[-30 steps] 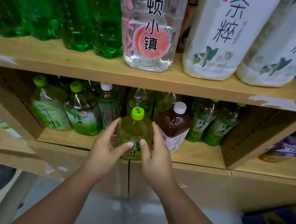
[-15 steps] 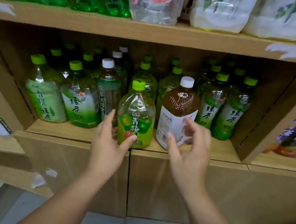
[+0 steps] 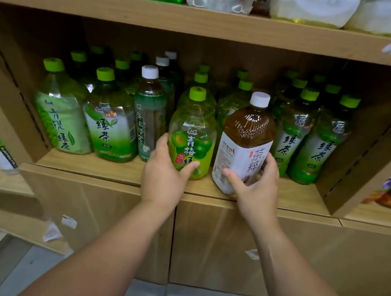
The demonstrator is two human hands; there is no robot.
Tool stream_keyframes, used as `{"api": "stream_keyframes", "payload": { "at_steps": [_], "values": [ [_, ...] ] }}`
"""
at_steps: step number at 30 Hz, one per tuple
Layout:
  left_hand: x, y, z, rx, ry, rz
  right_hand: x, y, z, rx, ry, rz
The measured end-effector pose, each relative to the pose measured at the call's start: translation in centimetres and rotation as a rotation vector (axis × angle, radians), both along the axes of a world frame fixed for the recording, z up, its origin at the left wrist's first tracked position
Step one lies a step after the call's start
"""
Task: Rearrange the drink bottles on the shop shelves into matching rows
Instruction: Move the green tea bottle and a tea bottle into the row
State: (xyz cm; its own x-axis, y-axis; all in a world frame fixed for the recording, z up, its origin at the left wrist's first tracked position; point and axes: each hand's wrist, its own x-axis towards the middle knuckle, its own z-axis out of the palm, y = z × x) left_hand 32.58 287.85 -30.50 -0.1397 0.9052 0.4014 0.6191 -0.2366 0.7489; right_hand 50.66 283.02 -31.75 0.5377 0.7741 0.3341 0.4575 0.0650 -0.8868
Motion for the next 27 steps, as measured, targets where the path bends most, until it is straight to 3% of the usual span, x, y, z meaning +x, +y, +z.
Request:
{"api": "stream_keyframes", "payload": {
  "at_steps": [8,12,15,23,27],
  "values": [
    [1.0,0.7,-0.8,0.110,-0.023,0.039,0.4,0.4,-0.5,0.021,-0.001,0.006],
    [1.0,0.7,-1.6,0.265,0.148,0.046,0.8,0.1,-0.8,0.040,-0.010,0.029],
    [1.2,0.7,-1.6,0.250,0.229,0.038,1.3,-0.1,-1.1,0.040,-0.005,0.075],
    [1.3,1.2,-1.7,0.215,0.203,0.023,1.0,0.1,-0.7,0.010,0.050,0.120],
    [0.9,0.6,-1.5,0.331,0.146,0.027,0.8,0.2,0.0,-0.042,0.127,0.196]
  ]
}}
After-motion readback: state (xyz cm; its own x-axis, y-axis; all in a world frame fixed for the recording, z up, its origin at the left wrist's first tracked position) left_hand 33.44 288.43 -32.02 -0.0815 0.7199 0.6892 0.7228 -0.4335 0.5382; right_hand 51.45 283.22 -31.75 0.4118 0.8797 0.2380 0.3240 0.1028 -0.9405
